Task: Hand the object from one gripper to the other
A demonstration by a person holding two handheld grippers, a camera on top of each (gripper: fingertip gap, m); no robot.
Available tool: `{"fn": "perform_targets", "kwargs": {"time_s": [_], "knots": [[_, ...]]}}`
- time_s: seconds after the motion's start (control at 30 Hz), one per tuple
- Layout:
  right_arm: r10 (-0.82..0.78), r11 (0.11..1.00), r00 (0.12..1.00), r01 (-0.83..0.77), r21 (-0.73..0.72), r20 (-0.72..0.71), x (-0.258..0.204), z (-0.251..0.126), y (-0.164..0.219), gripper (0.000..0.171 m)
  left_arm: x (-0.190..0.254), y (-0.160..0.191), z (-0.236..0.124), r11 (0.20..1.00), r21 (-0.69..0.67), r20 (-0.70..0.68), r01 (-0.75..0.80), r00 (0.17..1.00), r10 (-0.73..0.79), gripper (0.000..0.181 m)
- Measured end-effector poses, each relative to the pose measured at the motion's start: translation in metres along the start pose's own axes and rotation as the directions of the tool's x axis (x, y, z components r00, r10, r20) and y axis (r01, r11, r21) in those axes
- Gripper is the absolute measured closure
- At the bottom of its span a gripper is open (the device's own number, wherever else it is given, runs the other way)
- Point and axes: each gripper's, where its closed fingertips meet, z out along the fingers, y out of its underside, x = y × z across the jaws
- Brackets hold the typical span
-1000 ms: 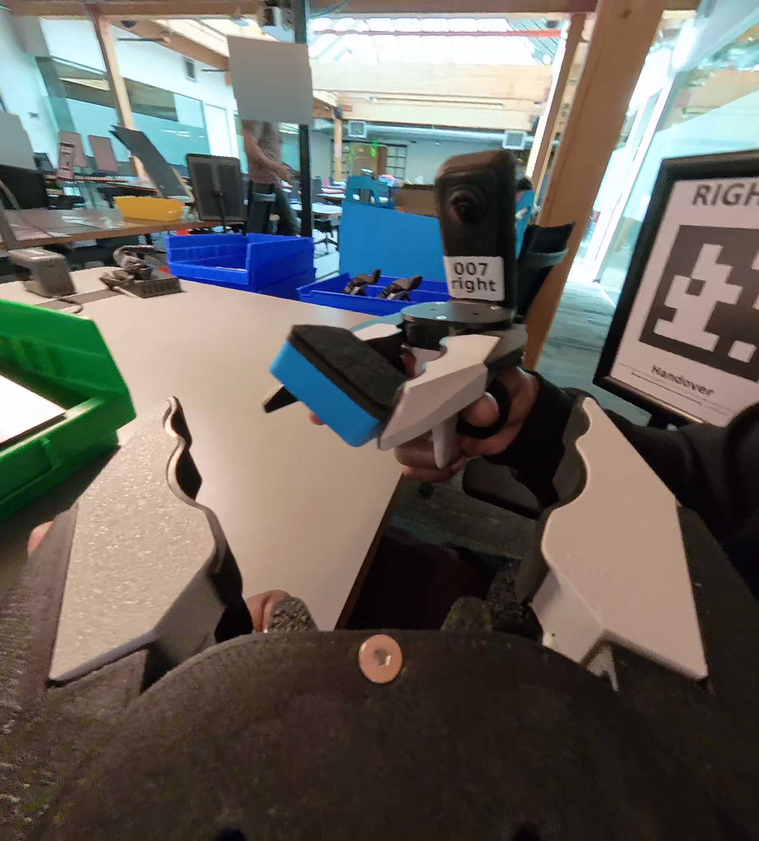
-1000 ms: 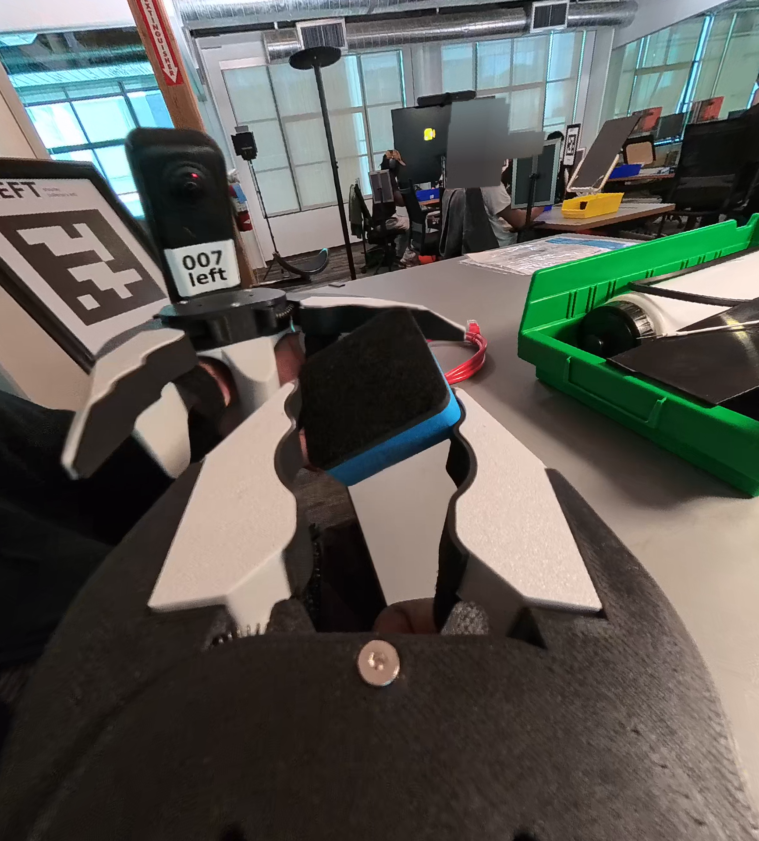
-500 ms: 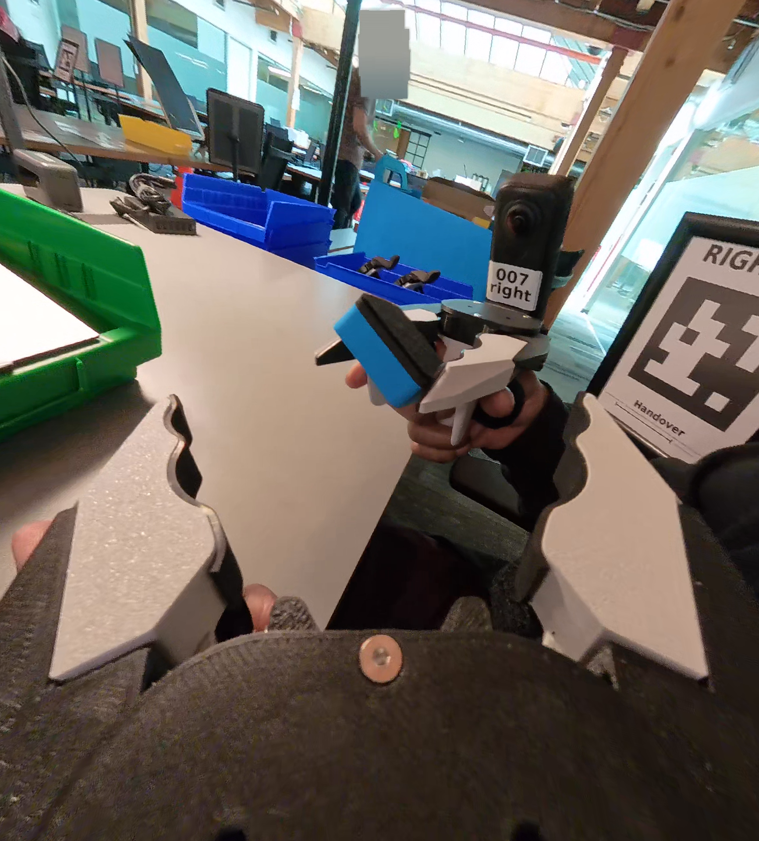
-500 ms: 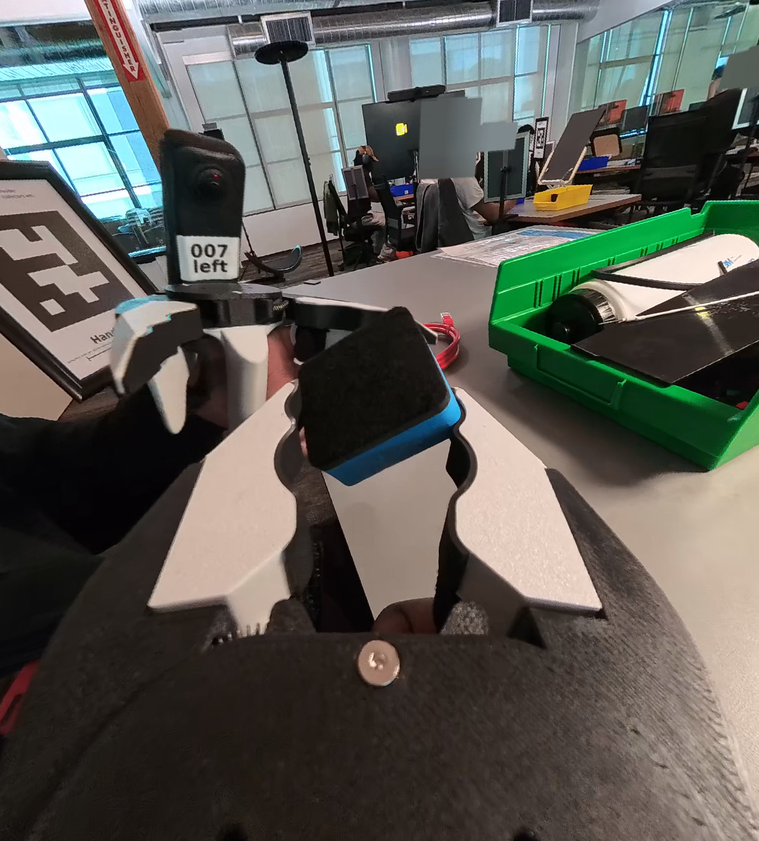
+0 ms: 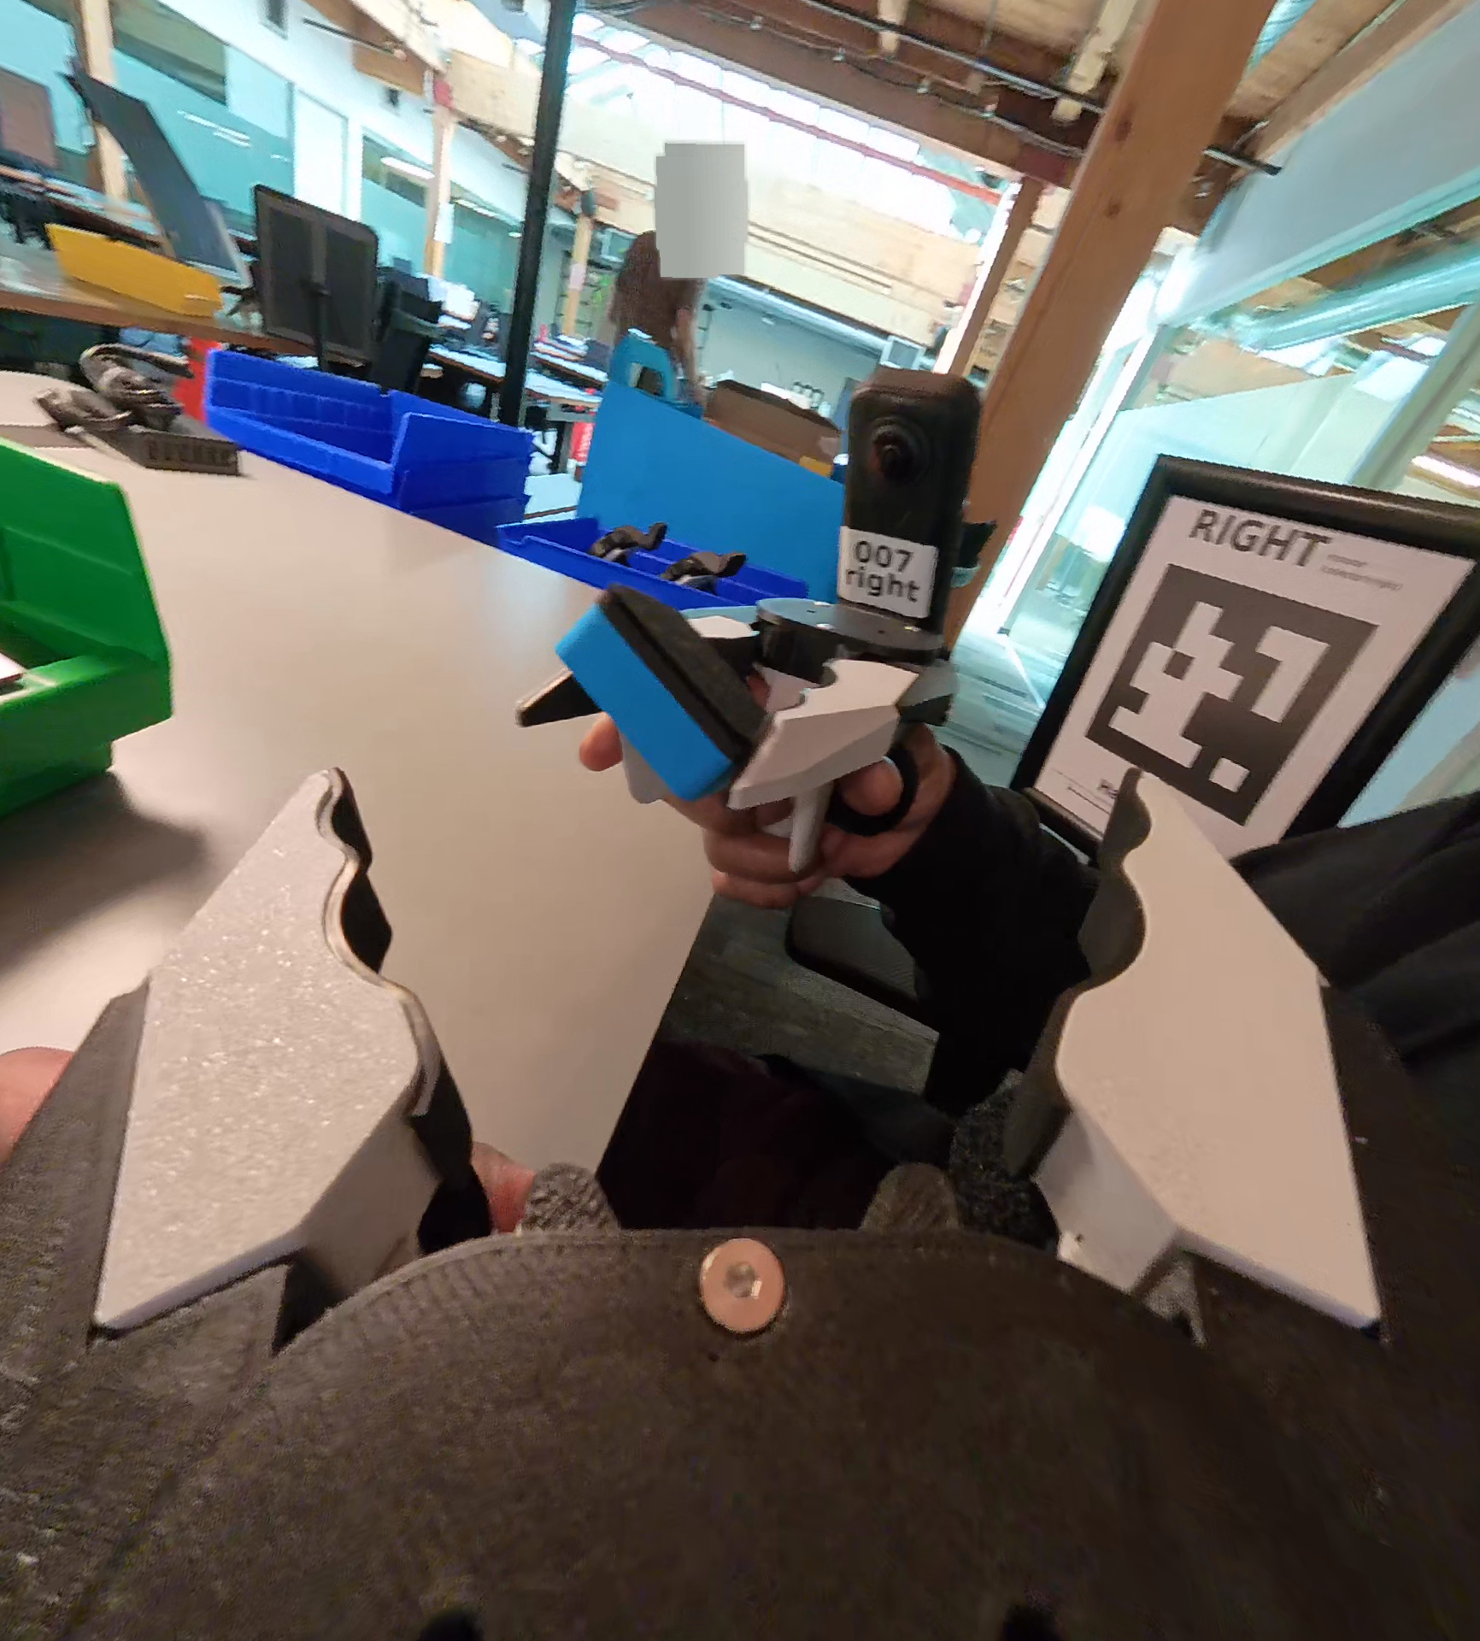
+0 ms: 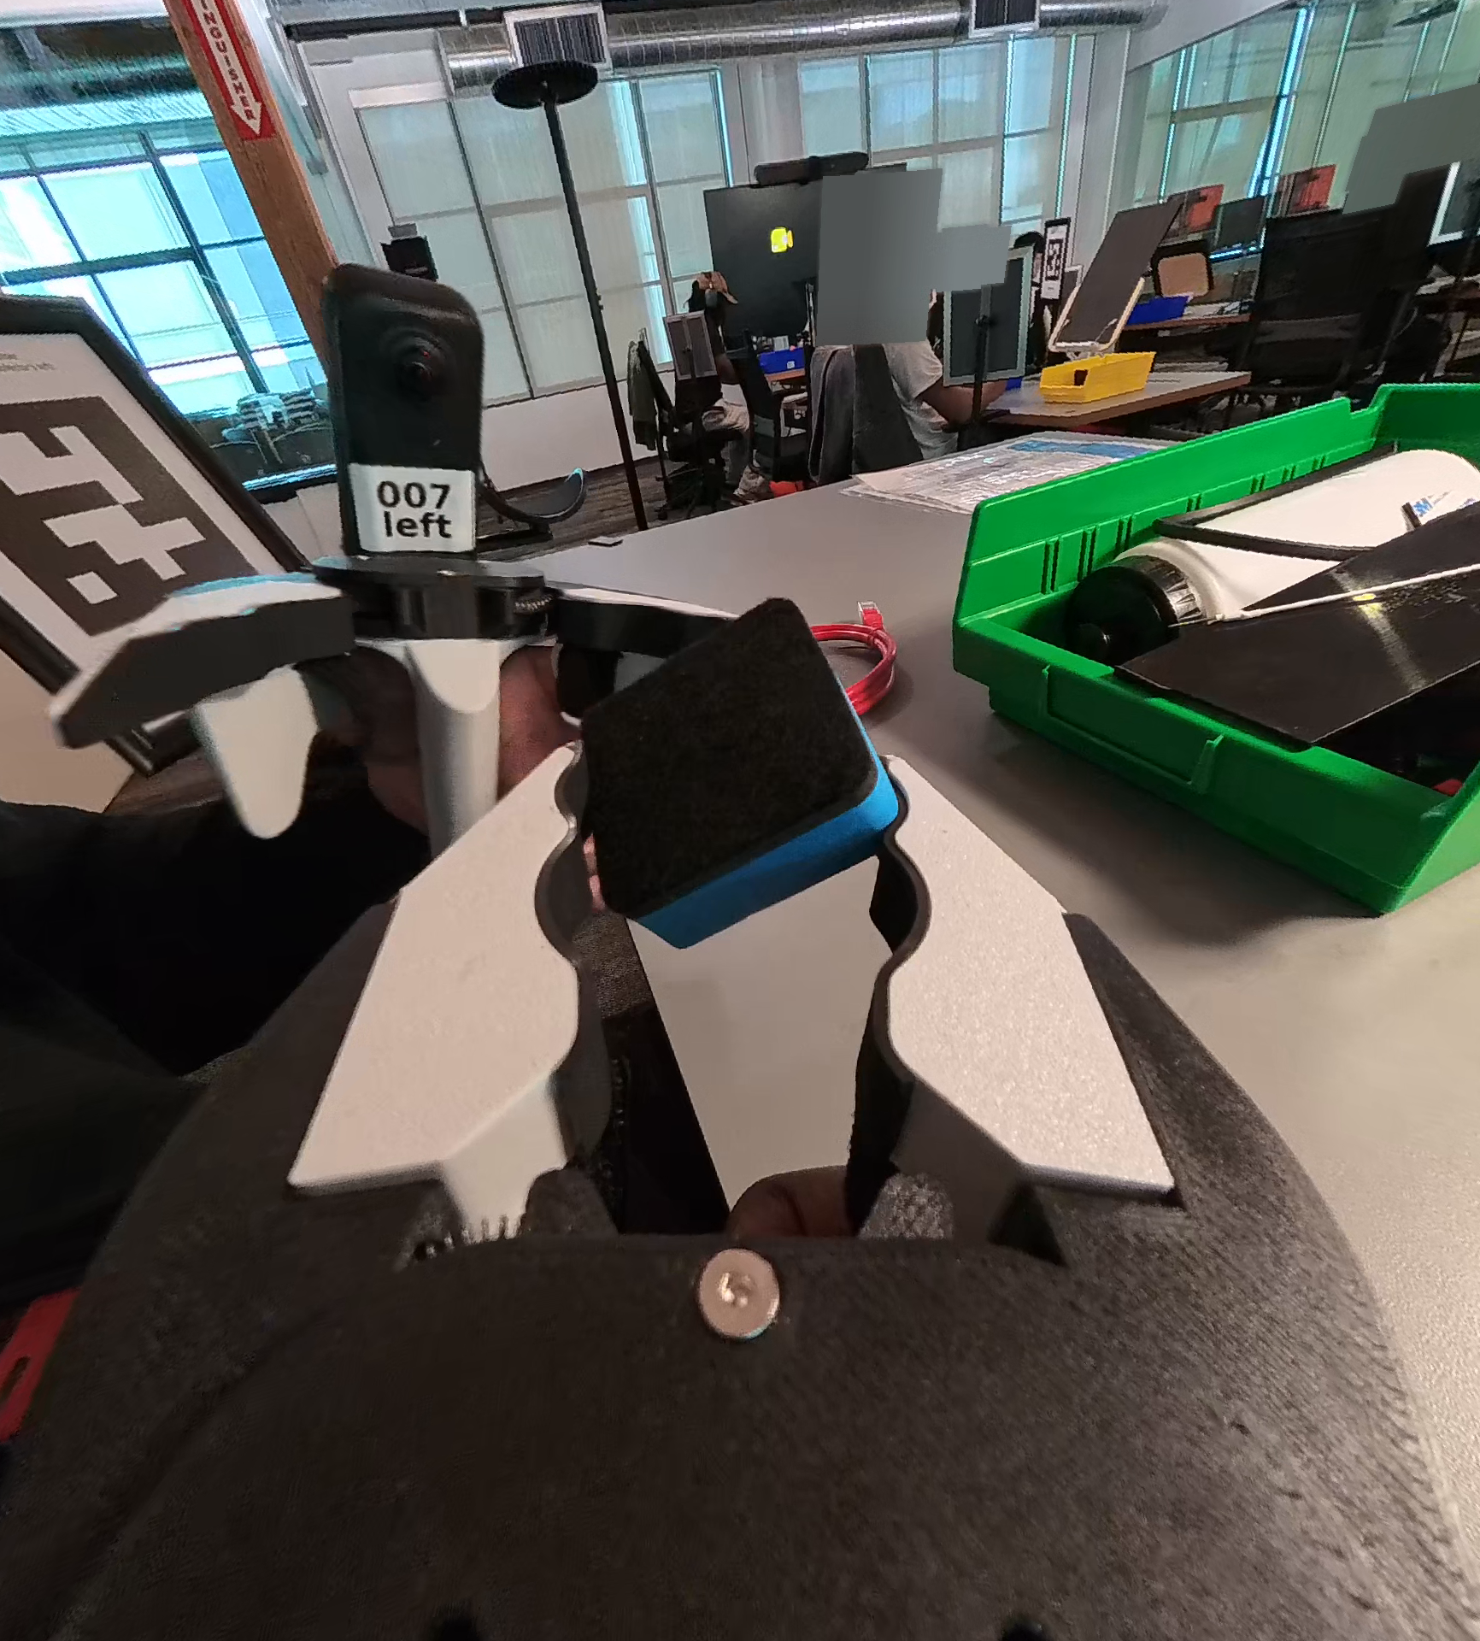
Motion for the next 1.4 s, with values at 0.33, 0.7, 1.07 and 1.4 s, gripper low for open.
{"fn": "perform_targets", "kwargs": {"time_s": [0.33,0.7,1.07,1.4], "knots": [[0.003,1.000,1.000,-0.003,0.001,0.008,-0.003,0.001,0.000,0.107,0.027,0.013,0.002,0.994,-0.014,-0.124,-0.104,0.987,0.102,0.022],[0.004,1.000,1.000,-0.004,0.016,0.015,-0.006,0.000,-0.005,0.107,-0.016,0.012,0.005,0.999,-0.029,0.068,-0.039,0.997,0.041,0.021],[0.006,1.000,1.000,-0.006,0.011,0.012,-0.005,0.002,-0.003,0.107,-0.019,0.015,0.007,0.998,-0.035,0.080,-0.052,0.995,0.055,0.024],[0.000,1.000,1.000,0.000,-0.008,-0.028,0.004,-0.002,-0.001,0.107,-0.085,-0.005,-0.010,0.995,0.088,0.394,0.055,0.915,-0.086,0.035]]}}
